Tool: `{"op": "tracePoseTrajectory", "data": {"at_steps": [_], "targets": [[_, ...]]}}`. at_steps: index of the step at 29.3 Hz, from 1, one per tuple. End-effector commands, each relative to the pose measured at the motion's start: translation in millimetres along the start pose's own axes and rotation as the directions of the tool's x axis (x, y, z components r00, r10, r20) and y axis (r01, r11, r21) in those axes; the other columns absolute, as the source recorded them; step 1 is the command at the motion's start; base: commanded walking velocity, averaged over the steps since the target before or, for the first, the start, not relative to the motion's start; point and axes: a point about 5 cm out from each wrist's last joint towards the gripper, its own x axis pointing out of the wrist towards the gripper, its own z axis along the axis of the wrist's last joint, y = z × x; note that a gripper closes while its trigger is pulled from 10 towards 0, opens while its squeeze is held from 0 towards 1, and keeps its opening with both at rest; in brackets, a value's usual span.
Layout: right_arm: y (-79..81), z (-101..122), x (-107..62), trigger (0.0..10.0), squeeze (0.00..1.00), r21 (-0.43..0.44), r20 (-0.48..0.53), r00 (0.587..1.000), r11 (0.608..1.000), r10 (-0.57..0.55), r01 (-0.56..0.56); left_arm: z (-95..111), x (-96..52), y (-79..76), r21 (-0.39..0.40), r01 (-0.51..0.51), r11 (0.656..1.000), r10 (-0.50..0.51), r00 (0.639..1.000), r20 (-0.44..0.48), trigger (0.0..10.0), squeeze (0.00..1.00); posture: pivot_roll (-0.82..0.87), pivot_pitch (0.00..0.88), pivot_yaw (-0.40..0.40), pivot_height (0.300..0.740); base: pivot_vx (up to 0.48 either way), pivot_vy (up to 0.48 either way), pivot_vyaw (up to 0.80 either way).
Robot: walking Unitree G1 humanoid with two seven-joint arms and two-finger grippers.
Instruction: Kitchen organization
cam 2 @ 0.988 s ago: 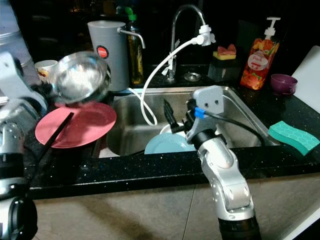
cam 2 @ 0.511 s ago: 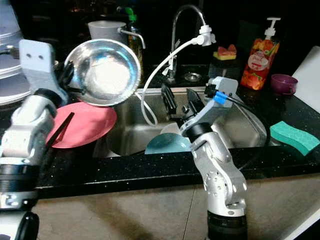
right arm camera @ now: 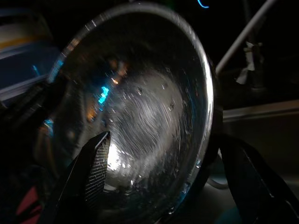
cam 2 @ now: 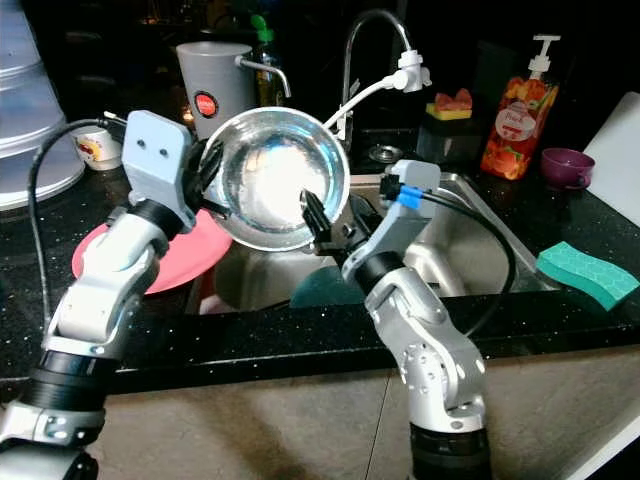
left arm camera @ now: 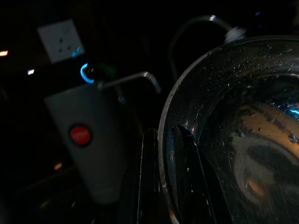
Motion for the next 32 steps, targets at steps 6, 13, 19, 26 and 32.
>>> {"op": "tracePoseTrajectory", "data": {"at_steps": [6, 13, 19, 26, 32], "targets": [[-19.6, -10, -2.1, 6.3, 0.00, -0.029, -0.063, 0.990, 0.992, -0.123, 0.121, 6, -3.1, -7.1, 0.021, 0.025, 0.999, -0.026, 0.998, 0.053, 10.0, 0.00, 0.01, 0.100, -0.010, 0.740, 0.000, 0.000, 0.00], [-29.0, -9, -2.2, 0.0, 0.00, -0.036, -0.058, 0.983, 0.985, -0.172, 0.170, 6, -5.1, -12.5, 0.036, 0.048, 0.998, -0.050, 0.997, 0.058, 10.0, 0.00, 0.01, 0.094, -0.012, 0.740, 0.000, 0.000, 0.00], [-30.3, -7, -1.4, 0.0, 0.00, -0.033, -0.053, 0.983, 0.984, -0.178, 0.176, 5, -4.9, -16.2, 0.044, 0.060, 0.997, -0.063, 0.996, 0.058, 10.0, 0.00, 0.01, 0.092, -0.013, 0.740, 0.000, 0.000, 0.00], [-29.9, -6, -1.4, 0.0, 0.00, -0.024, -0.043, 0.984, 0.985, -0.173, 0.172, 0, -5.1, -19.9, 0.096, 0.067, 0.993, -0.070, 0.997, 0.029, 10.0, 0.00, 0.01, 0.096, -0.011, 0.740, 0.000, 0.000, 0.00], [-28.6, -6, -1.7, 0.0, 0.00, -0.018, -0.035, 0.986, 0.987, -0.163, 0.162, -4, -4.0, -23.4, 0.116, 0.070, 0.991, -0.072, 0.997, 0.014, 10.0, 0.00, 0.00, 0.100, -0.011, 0.740, 0.000, 0.000, 0.00]]}}
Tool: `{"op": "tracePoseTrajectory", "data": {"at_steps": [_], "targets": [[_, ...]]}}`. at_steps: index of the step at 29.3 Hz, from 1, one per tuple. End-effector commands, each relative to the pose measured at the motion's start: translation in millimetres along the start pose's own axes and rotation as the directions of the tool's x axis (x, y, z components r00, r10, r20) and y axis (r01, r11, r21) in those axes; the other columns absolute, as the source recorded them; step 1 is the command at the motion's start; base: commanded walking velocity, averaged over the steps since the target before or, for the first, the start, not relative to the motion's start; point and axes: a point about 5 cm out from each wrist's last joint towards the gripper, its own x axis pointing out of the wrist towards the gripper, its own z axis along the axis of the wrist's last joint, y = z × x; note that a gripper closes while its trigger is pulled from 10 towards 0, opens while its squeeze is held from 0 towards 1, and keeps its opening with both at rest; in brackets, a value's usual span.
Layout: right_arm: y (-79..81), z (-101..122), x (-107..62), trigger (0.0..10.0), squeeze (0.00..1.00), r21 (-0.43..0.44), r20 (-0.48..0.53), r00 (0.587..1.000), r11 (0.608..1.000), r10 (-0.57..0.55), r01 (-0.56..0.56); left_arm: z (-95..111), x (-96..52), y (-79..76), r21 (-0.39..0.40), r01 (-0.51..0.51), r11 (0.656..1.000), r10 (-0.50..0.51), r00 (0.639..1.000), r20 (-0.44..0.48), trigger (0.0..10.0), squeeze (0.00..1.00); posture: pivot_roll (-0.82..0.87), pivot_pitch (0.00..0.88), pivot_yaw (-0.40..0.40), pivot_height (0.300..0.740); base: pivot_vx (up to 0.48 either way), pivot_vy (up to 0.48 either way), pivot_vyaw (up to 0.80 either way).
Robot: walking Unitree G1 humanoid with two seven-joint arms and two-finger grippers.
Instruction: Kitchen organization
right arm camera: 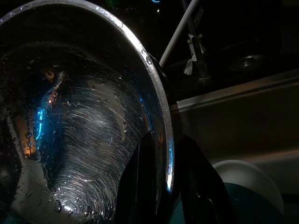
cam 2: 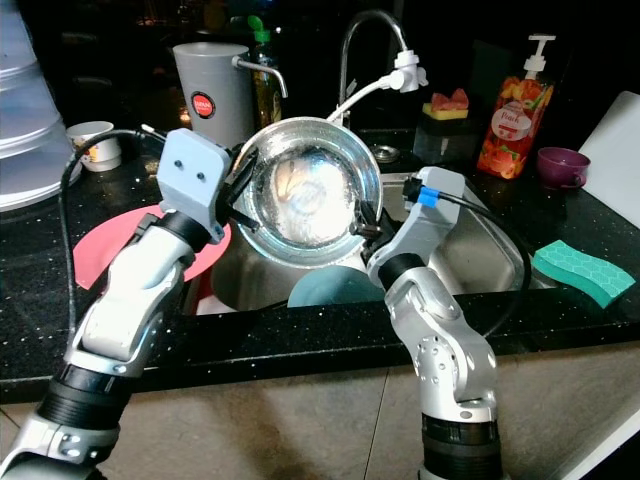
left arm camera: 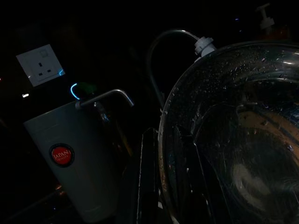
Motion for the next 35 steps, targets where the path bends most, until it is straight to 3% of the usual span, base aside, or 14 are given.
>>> {"op": "tracePoseTrajectory", "data": {"at_steps": [1, 2, 3, 4, 5, 10, 11, 18, 24, 31, 32, 35], "targets": [[-0.9, -3, -1.2, 0.0, 0.00, -0.013, -0.015, 1.000, 1.000, 0.020, -0.020, -3, -1.1, 2.6, 0.033, 0.002, 0.999, -0.001, 1.000, -0.018, 10.0, 0.00, 0.00, 0.100, -0.011, 0.740, 0.000, 0.000, 0.00], [-0.9, -2, -1.1, 0.0, 0.00, -0.014, -0.013, 1.000, 1.000, 0.019, -0.019, -4, -1.1, 1.8, 0.033, 0.003, 0.999, -0.002, 1.000, -0.020, 10.0, 0.00, 0.00, 0.100, -0.011, 0.740, 0.000, 0.000, 0.00], [-1.2, -2, -1.1, 0.0, 0.00, -0.023, -0.011, 1.000, 1.000, 0.017, -0.017, -5, -1.5, 0.4, 0.015, 0.013, 1.000, -0.013, 1.000, -0.026, 10.0, 1.00, 0.00, 0.100, -0.011, 0.740, 0.000, 0.000, 0.00], [-1.3, -2, -1.1, 0.0, 0.00, -0.030, -0.009, 1.000, 0.999, 0.015, -0.015, -6, -1.7, -0.5, 0.001, 0.021, 1.000, -0.021, 0.999, -0.029, 10.0, 1.00, 0.00, 0.100, -0.011, 0.740, 0.000, 0.000, 0.00], [-1.9, -1, -0.6, 10.0, 0.00, -0.048, -0.006, 1.000, 0.999, 0.006, -0.007, -7, -2.1, -0.5, -0.001, 0.019, 1.000, -0.019, 0.999, -0.032, 10.0, 1.00, 0.00, 0.102, -0.012, 0.740, 0.000, 0.000, 0.00], [-5.0, 0, 0.8, 10.0, 0.00, -0.070, 0.007, 1.000, 0.997, -0.026, 0.027, -8, -3.7, 0.7, -0.007, 0.002, 1.000, -0.002, 0.999, -0.041, 10.0, 1.00, 0.00, 0.102, -0.012, 0.740, 0.000, 0.000, 0.00], [-7.2, 0, 1.5, 10.0, 0.00, -0.071, 0.015, 0.999, 0.997, -0.042, 0.043, -9, -4.8, 1.6, -0.015, -0.009, 1.000, 0.009, 0.999, -0.048, 10.0, 0.00, 0.00, 0.102, -0.010, 0.740, 0.000, 0.000, 0.00], [-27.0, -8, 5.9, 10.0, 0.00, -0.178, 0.047, 0.985, 0.968, -0.169, 0.174, -15, -11.6, 6.9, -0.073, -0.062, 0.995, 0.055, 0.994, -0.095, 10.0, 0.00, 0.01, 0.102, -0.012, 0.740, 0.000, 0.000, 0.00], [-37.5, -16, 12.8, 10.0, 0.00, -0.208, 0.067, 0.966, 0.944, -0.249, 0.258, -23, -20.6, 7.3, -0.082, -0.070, 0.994, 0.058, 0.988, -0.145, 10.0, 0.00, 0.01, 0.103, -0.016, 0.740, 0.000, 0.000, 0.00], [-41.7, -34, 21.2, 10.0, 0.00, -0.299, 0.020, 0.966, 0.920, -0.258, 0.252, -25, -22.4, 8.5, -0.083, -0.085, 0.993, 0.071, 0.984, -0.164, 10.0, 0.00, 0.02, 0.101, -0.021, 0.740, 0.000, 0.000, 0.00], [-38.4, -45, 23.9, 10.0, 0.00, -0.386, -0.013, 0.973, 0.899, -0.228, 0.206, -26, -22.6, 7.3, -0.083, -0.086, 0.993, 0.071, 0.983, -0.170, 10.0, 0.00, 0.02, 0.101, -0.022, 0.740, 0.000, 0.000, 0.00], [-35.7, -55, 25.1, 10.0, 0.00, -0.444, -0.041, 0.978, 0.881, -0.205, 0.166, -27, -23.2, 6.2, -0.083, -0.087, 0.993, 0.071, 0.982, -0.176, 10.0, 0.00, 0.02, 0.101, -0.022, 0.740, 0.000, 0.000, 0.00]]}}
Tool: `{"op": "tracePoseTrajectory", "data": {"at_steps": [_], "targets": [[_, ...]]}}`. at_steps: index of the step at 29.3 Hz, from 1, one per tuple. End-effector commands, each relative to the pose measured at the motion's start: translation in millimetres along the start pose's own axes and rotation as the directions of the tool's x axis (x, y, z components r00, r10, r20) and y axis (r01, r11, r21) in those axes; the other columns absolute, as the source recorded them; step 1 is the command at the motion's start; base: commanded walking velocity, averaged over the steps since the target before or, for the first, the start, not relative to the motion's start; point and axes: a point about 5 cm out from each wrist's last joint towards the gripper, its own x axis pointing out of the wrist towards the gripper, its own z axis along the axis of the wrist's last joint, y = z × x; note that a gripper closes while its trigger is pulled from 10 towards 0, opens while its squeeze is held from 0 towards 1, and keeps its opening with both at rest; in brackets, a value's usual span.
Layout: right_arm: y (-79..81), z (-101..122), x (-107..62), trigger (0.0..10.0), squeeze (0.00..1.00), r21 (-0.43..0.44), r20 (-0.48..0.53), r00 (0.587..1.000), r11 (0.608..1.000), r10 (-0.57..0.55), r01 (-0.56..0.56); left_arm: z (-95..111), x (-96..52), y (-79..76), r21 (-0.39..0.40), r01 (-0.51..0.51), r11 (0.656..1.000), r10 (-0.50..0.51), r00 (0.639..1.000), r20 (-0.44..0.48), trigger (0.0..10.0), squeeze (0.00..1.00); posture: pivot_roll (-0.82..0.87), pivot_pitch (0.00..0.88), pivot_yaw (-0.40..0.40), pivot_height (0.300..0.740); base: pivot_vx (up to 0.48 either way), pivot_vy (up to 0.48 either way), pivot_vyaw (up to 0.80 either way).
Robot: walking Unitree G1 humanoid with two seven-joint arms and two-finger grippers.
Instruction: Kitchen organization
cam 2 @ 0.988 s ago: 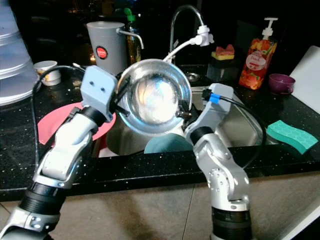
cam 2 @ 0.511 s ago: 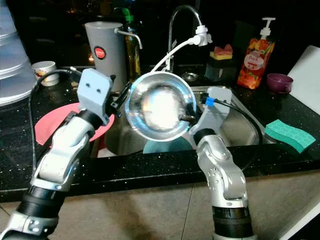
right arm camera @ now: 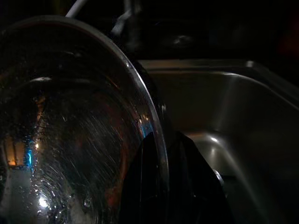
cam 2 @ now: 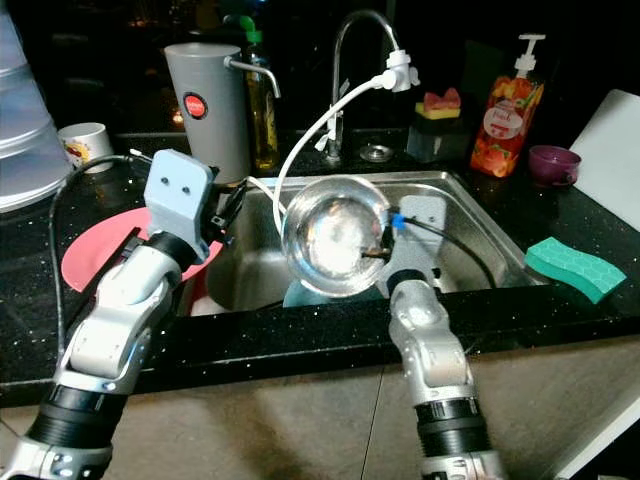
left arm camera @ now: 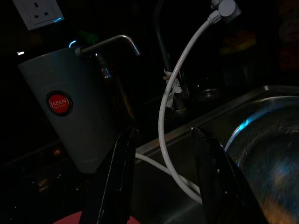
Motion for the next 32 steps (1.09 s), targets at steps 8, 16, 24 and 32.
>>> {"op": "tracePoseTrajectory", "data": {"at_steps": [8, 16, 24, 32], "targets": [[14.0, -9, -1.6, 10.0, 1.00, -0.090, 0.022, 0.997, 0.994, 0.069, -0.066, -10, -4.8, -4.4, -0.030, -0.002, 1.000, 0.000, 0.997, -0.078, 10.0, 0.00, 0.02, 0.101, -0.024, 0.740, 0.000, 0.000, 0.00], [8.0, 16, -4.0, 10.0, 0.80, -0.013, 0.158, 0.987, 0.999, 0.041, -0.040, -30, -5.1, -6.5, -0.171, -0.040, 0.985, -0.008, 0.963, -0.271, 10.0, 0.00, 0.01, 0.104, -0.019, 0.740, 0.000, 0.000, 0.00], [0.2, 36, -10.9, 10.0, 0.00, 0.041, 0.229, 0.973, 0.999, 0.021, -0.031, -35, -2.6, 31.5, -0.084, -0.318, 0.944, 0.247, 0.855, -0.455, 10.0, 0.00, 0.01, 0.105, -0.015, 0.740, 0.000, 0.000, 0.00], [1.5, 36, -12.9, 10.0, 0.00, 0.044, 0.234, 0.972, 0.998, 0.026, -0.037, -57, -23.3, 69.7, 0.054, -0.411, 0.910, 0.350, 0.692, -0.632, 10.0, 0.00, 0.02, 0.100, -0.012, 0.740, 0.000, 0.000, 0.00]]}}
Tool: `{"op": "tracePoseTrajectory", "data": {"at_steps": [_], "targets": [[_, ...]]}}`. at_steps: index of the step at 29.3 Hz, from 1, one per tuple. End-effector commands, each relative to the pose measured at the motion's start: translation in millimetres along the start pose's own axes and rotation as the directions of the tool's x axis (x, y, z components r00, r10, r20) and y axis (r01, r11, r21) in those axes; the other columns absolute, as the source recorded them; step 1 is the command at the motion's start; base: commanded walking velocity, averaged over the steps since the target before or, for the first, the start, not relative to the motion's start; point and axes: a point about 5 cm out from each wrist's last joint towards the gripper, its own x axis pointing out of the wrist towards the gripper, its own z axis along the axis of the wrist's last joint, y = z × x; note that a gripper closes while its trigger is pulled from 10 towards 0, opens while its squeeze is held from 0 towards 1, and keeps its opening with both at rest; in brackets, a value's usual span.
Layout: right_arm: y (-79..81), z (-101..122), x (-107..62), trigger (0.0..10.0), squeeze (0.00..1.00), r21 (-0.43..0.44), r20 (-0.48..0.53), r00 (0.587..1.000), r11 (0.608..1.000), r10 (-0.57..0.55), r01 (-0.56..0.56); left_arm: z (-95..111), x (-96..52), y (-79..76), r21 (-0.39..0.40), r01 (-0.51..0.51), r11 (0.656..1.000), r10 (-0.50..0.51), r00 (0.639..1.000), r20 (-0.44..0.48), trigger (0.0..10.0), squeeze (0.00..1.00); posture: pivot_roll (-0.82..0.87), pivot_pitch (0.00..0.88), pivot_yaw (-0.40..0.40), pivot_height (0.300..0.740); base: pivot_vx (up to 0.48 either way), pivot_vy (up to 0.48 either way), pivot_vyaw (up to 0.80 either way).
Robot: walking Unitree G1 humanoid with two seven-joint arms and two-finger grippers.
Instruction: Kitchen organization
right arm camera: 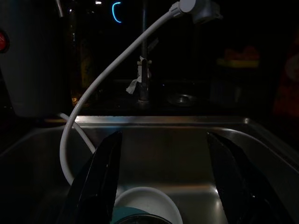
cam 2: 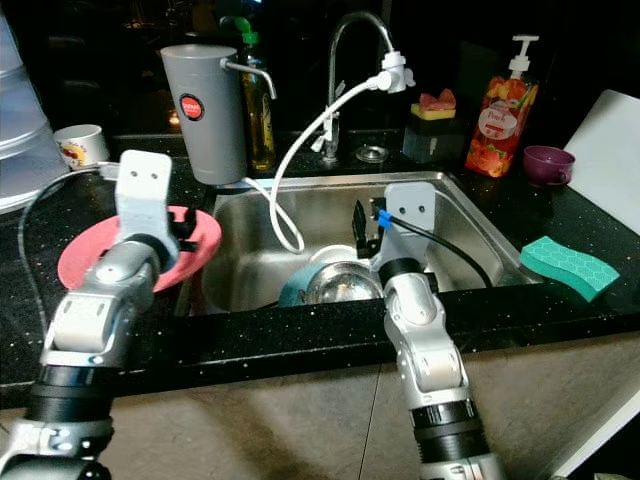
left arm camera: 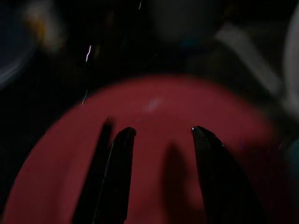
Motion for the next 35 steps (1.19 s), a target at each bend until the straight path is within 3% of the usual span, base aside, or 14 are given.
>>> {"op": "tracePoseTrajectory", "data": {"at_steps": [1, 4, 9, 10, 14, 15, 21, 30, 31, 32, 33, 34, 35], "targets": [[-0.1, 2, -2.0, 10.0, 0.00, 0.015, 0.002, 1.000, 1.000, 0.002, -0.002, -5, 1.3, 10.7, 0.003, -0.040, 0.999, 0.040, 0.997, -0.062, 10.0, 0.00, 0.02, 0.100, -0.012, 0.740, 0.000, 0.000, 0.00], [-0.7, 1, -3.1, 10.0, 0.00, 0.013, -0.004, 1.000, 1.000, 0.004, -0.004, -7, -1.5, 40.4, 0.005, -0.065, 0.998, 0.065, 0.991, -0.121, 10.0, 0.00, 0.04, 0.098, -0.015, 0.740, 0.000, 0.000, 0.00], [-0.3, 0, -3.2, 10.0, 0.00, 0.014, -0.007, 1.000, 1.000, 0.006, -0.006, -13, -2.5, 52.1, -0.028, -0.061, 0.998, 0.055, 0.984, -0.172, 10.0, 0.00, 0.04, 0.098, -0.015, 0.740, 0.000, 0.000, 0.00], [0.3, 0, -3.1, 10.0, 0.00, 0.015, -0.007, 1.000, 1.000, 0.008, -0.008, -14, -2.3, 55.4, -0.033, -0.063, 0.997, 0.056, 0.983, -0.174, 10.0, 1.00, 0.05, 0.094, -0.017, 0.740, 0.000, 0.000, 0.00], [1.8, 0, -2.9, 10.0, 0.00, 0.018, -0.006, 1.000, 1.000, 0.013, -0.013, -13, -1.7, 59.8, -0.088, -0.057, 0.995, 0.039, 0.981, -0.191, 10.0, 1.00, 0.05, 0.094, -0.017, 0.740, 0.000, 0.000, 0.00], [2.2, 0, -2.8, 10.0, 0.00, 0.017, -0.005, 1.000, 1.000, 0.015, -0.015, -12, -1.5, 59.5, -0.095, -0.041, 0.995, 0.022, 0.980, -0.196, 10.0, 0.00, 0.05, 0.094, -0.017, 0.740, 0.000, 0.000, 0.00], [1.1, 1, -2.7, 10.0, 0.00, 0.012, -0.003, 1.000, 1.000, 0.018, -0.018, -12, -1.4, 60.1, -0.106, -0.016, 0.994, -0.008, 0.975, -0.221, 10.0, 0.00, 0.04, 0.085, -0.018, 0.740, 0.000, 0.000, 0.00], [1.1, 1, -3.1, 10.0, 0.00, 0.011, -0.005, 1.000, 1.000, 0.020, -0.020, -34, -6.1, 51.0, -0.193, 0.041, 0.980, -0.103, 0.939, -0.327, 10.0, 0.00, 0.04, 0.090, -0.022, 0.740, 0.000, 0.000, 0.00], [1.1, 1, -3.1, 10.0, 0.00, 0.010, -0.006, 1.000, 1.000, 0.021, -0.021, -37, -6.9, 49.5, -0.192, 0.042, 0.980, -0.106, 0.936, -0.334, 9.6, 0.00, 0.04, 0.090, -0.022, 0.740, 0.000, 0.000, 0.00], [1.1, 1, -3.1, 10.0, 0.00, 0.010, -0.006, 1.000, 1.000, 0.021, -0.021, -40, -7.4, 48.3, -0.190, 0.042, 0.981, -0.106, 0.934, -0.342, 6.7, 0.00, 0.04, 0.090, -0.022, 0.740, 0.000, 0.000, 0.00], [1.1, 1, -3.1, 10.0, 0.00, 0.009, -0.006, 1.000, 1.000, 0.021, -0.021, -42, -7.7, 47.7, -0.188, 0.041, 0.981, -0.106, 0.932, -0.347, 6.7, 0.00, 0.04, 0.090, -0.022, 0.740, 0.000, 0.000, 0.00], [1.1, 1, -3.1, 10.0, 0.00, 0.009, -0.006, 1.000, 1.000, 0.021, -0.021, -43, -7.9, 47.4, -0.182, 0.039, 0.983, -0.101, 0.931, -0.350, 1.1, 0.00, 0.04, 0.090, -0.022, 0.740, 0.000, 0.000, 0.00], [1.0, 1, -3.1, 10.0, 0.00, 0.009, -0.006, 1.000, 1.000, 0.021, -0.021, -43, -7.9, 47.4, -0.178, 0.037, 0.983, -0.098, 0.931, -0.351, 1.1, 0.00, 0.04, 0.090, -0.022, 0.740, 0.000, 0.000, 0.00]]}}
